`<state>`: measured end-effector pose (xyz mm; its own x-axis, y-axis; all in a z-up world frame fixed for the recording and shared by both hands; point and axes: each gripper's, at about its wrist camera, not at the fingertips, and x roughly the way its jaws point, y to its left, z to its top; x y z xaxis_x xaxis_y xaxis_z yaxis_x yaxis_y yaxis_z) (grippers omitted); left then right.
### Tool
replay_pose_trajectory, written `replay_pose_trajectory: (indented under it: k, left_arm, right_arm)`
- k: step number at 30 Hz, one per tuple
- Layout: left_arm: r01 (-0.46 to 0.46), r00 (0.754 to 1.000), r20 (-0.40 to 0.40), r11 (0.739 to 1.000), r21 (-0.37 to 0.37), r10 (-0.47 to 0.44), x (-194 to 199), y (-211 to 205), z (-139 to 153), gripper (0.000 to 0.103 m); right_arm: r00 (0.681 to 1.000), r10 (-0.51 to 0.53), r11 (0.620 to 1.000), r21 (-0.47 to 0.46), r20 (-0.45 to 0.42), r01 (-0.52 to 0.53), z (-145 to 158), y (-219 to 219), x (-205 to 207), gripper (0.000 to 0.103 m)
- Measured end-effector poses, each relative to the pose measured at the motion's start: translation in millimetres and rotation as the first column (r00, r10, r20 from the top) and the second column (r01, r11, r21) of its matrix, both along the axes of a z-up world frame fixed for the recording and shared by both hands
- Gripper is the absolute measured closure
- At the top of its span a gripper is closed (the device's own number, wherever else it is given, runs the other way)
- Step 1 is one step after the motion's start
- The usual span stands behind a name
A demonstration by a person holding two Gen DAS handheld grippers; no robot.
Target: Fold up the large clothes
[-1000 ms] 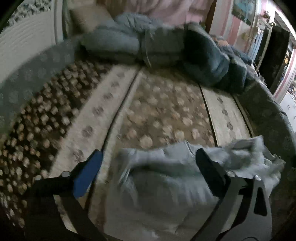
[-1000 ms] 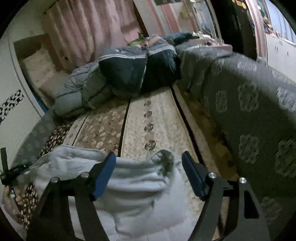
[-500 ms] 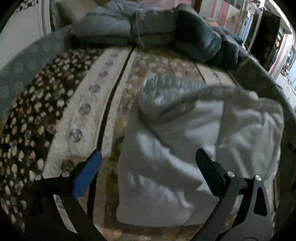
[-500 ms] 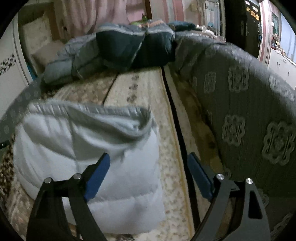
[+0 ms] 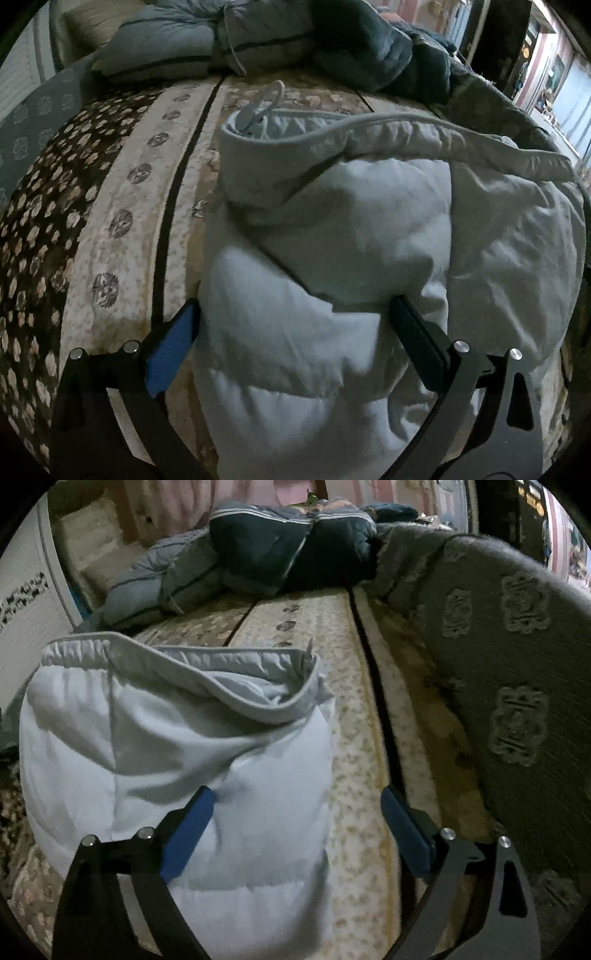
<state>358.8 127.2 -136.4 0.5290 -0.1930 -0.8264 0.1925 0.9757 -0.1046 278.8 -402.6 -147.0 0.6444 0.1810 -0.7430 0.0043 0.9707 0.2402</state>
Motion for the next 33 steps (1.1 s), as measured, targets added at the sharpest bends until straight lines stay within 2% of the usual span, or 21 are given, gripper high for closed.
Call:
replay_pose_trajectory:
  k: [2,4,5,6,7,9,12,16,18,20,22,25,27,28,30,33]
  left_arm:
    - [-0.007,1.000,-0.005,1.000,-0.009,0.007,2.4,-2.3,-2.1,0.003]
    - [-0.006,1.000,0.002,1.000,0.003,0.006,1.7,-5.4,-4.5,0.004]
    - [-0.002,1.000,0.004,1.000,0.012,0.002,0.2,-6.6,-6.5,0.008]
    - [0.000,1.000,0.005,1.000,0.019,0.000,-0.5,-8.0,-7.6,0.014]
    - [0.004,1.000,0.012,0.999,0.032,-0.005,-1.7,-10.2,-8.9,0.018]
    - [0.008,1.000,0.024,0.999,0.048,-0.009,-1.5,-15.4,-6.1,0.043]
    - [0.015,0.999,0.039,0.998,0.060,-0.017,-2.6,-22.7,6.9,0.071]
    - [0.028,0.997,0.074,0.997,0.076,-0.034,-2.9,-26.8,38.4,0.082]
    - [0.006,0.998,0.061,0.996,0.090,-0.012,13.9,-26.0,51.6,0.084]
    - [-0.056,0.998,0.039,0.995,0.078,0.053,47.6,-20.3,71.6,0.084]
    - [-0.107,0.994,0.024,0.993,0.047,0.106,76.6,-12.3,83.7,0.083]
    - [-0.149,0.986,-0.067,0.987,0.054,0.152,108.2,-10.3,62.1,0.082]
    - [-0.146,0.979,-0.126,0.984,0.099,0.158,108.5,-12.9,27.0,0.080]
    - [-0.151,0.976,-0.145,0.984,0.090,0.163,105.6,-11.5,15.9,0.079]
    - [-0.165,0.970,-0.175,0.985,0.054,0.172,95.2,-3.6,-2.7,0.075]
    - [-0.158,0.972,-0.164,0.985,0.068,0.167,81.4,-2.4,-1.8,0.072]
  right_arm:
    - [1.000,0.020,0.997,0.077,-0.021,-0.018,-9.9,-0.9,8.1,0.011]
    - [0.999,0.029,0.995,0.101,-0.023,-0.027,-16.8,3.2,8.9,0.012]
    - [0.999,0.035,0.993,0.111,-0.014,-0.033,-18.9,6.6,6.5,0.016]
    - [0.999,0.050,0.992,0.118,0.000,-0.049,-20.3,11.4,2.5,0.031]
    - [0.998,0.056,0.994,0.098,0.014,-0.057,-19.9,17.4,-2.3,0.037]
    - [0.998,0.053,0.996,0.065,0.033,-0.055,-16.2,25.0,-9.4,0.063]
    - [0.997,0.043,0.999,0.013,0.058,-0.044,-2.5,34.4,-14.3,0.086]
    - [0.990,-0.005,0.990,-0.137,0.138,0.024,40.1,45.8,-12.6,0.091]
    - [0.985,-0.014,0.982,-0.182,0.171,0.046,66.0,47.8,1.6,0.091]
    - [0.979,-0.024,0.969,-0.235,0.200,0.071,98.6,51.5,31.9,0.091]
    - [0.983,-0.031,0.960,-0.269,0.180,0.079,109.5,52.4,59.6,0.091]
    - [0.998,-0.060,0.951,-0.304,0.019,0.063,79.1,55.6,107.4,0.091]
    - [0.989,-0.079,0.960,-0.278,-0.128,0.040,30.7,54.9,117.7,0.091]
    - [0.982,-0.089,0.967,-0.252,-0.164,0.046,11.8,52.3,113.8,0.091]
    - [0.978,-0.099,0.974,-0.219,-0.184,0.058,-2.4,46.9,102.3,0.089]
    - [0.973,-0.089,0.987,-0.151,-0.212,0.058,0.2,35.3,89.5,0.083]
